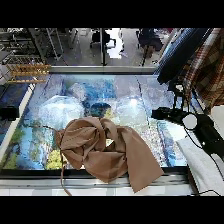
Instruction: Fold the clothes and pants, and hang the long-sleeved shirts on hangers.
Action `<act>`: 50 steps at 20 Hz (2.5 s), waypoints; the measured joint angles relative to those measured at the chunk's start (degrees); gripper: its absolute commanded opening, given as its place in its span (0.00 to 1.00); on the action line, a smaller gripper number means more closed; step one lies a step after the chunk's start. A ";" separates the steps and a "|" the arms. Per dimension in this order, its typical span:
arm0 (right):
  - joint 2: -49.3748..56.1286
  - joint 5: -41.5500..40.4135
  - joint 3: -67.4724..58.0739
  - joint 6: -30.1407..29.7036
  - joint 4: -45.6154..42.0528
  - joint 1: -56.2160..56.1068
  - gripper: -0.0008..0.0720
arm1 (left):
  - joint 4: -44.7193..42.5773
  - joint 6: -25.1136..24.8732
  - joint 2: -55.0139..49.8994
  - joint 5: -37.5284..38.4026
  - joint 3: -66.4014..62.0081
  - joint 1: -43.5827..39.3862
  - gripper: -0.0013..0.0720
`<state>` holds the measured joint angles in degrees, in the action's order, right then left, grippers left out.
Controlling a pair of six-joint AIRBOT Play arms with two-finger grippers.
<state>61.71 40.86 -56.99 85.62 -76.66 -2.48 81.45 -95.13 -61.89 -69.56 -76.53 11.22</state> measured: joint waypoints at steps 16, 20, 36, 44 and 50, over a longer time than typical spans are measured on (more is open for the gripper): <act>-2.21 -13.29 -0.11 -12.59 10.23 0.31 0.06 | 12.98 2.69 -1.36 -2.64 0.20 0.00 0.59; -3.87 -11.78 -0.28 -12.68 11.10 0.33 0.27 | 17.94 2.45 -1.90 -3.61 0.61 0.00 0.60; -4.07 16.52 15.63 -17.11 21.64 -6.47 0.90 | 38.38 -7.23 -6.82 7.89 30.75 4.09 0.90; 5.86 7.45 16.98 -15.74 20.98 -12.76 0.05 | 41.97 -6.88 -14.47 20.22 29.53 -4.00 0.05; 7.28 6.34 8.02 -14.27 8.85 -12.98 0.04 | 42.21 -8.07 -14.69 21.24 13.62 -2.58 0.04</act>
<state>68.99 47.20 -48.97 71.35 -67.81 -15.46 123.66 -103.20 -76.58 -48.31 -62.92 8.64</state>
